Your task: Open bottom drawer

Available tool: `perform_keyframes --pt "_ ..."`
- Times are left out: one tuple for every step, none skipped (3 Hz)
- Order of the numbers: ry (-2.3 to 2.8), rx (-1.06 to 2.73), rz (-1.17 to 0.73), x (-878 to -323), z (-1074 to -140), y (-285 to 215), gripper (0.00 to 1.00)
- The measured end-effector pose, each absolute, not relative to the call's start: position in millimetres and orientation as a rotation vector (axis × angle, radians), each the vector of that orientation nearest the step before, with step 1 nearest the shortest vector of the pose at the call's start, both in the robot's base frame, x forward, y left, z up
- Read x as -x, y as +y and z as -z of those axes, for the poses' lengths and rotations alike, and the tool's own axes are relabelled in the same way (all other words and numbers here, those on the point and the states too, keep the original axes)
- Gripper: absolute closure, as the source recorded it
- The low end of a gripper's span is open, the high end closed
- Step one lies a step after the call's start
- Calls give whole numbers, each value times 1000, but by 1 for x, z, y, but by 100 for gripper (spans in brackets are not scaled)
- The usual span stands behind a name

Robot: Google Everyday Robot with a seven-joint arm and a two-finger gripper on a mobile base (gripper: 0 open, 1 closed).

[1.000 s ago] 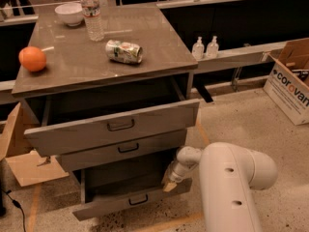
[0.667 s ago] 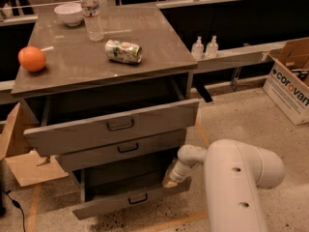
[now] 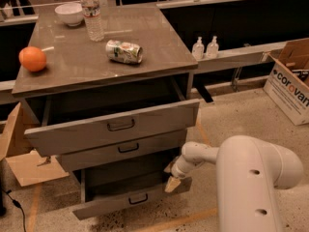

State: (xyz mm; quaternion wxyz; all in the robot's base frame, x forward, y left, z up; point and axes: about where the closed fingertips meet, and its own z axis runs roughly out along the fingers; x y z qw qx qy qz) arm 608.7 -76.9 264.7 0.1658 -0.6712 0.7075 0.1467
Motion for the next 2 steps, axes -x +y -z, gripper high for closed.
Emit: perform_keyframes --pt "2027 1837 -410 -616 -274 -82 54" --pt "2025 1750 -395 -632 -281 -86 77"
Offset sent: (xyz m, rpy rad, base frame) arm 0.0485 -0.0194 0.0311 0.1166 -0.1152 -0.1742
